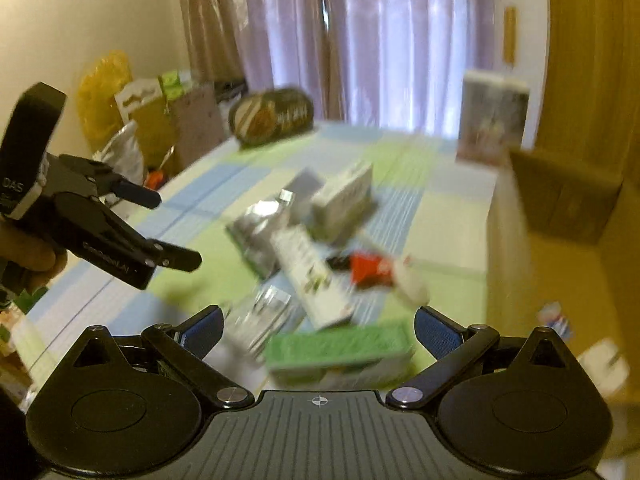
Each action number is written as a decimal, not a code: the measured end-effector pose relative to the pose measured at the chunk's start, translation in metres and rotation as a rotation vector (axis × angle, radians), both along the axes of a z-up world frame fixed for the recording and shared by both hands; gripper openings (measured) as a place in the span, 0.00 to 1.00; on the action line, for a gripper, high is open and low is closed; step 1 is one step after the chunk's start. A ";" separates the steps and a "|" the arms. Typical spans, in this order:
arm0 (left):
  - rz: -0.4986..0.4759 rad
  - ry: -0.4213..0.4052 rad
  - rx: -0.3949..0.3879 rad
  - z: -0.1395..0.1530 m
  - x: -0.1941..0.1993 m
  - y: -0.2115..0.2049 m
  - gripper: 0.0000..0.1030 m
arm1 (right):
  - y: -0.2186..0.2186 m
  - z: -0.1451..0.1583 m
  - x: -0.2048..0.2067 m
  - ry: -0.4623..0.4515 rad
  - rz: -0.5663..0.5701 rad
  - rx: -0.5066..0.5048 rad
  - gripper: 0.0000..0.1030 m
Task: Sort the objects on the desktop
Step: 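Move both tools back from the cardboard box to the cluttered table, then grasp the green medicine box with the right tool while the left tool approaches the plastic-wrapped rack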
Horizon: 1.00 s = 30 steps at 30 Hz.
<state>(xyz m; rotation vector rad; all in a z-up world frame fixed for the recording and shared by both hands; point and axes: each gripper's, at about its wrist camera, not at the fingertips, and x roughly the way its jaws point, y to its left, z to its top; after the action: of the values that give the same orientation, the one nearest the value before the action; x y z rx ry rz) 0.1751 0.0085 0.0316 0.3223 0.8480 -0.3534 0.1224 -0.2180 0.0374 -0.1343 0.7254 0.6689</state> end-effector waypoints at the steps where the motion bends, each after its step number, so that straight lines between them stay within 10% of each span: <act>1: 0.003 0.008 0.000 -0.002 -0.002 0.003 0.98 | 0.002 -0.005 0.000 0.024 -0.007 0.002 0.96; 21: 0.010 0.121 -0.011 -0.033 0.011 0.006 0.98 | -0.007 -0.057 0.038 0.379 -0.316 0.168 0.97; 30: -0.001 0.122 -0.006 -0.032 0.013 0.001 0.98 | 0.014 -0.068 0.051 0.365 -0.269 0.084 0.97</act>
<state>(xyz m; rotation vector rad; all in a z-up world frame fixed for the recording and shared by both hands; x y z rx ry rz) 0.1881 0.0095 -0.0008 0.2980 0.9665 -0.3793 0.1729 -0.2041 -0.0306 0.1658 1.0427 0.4679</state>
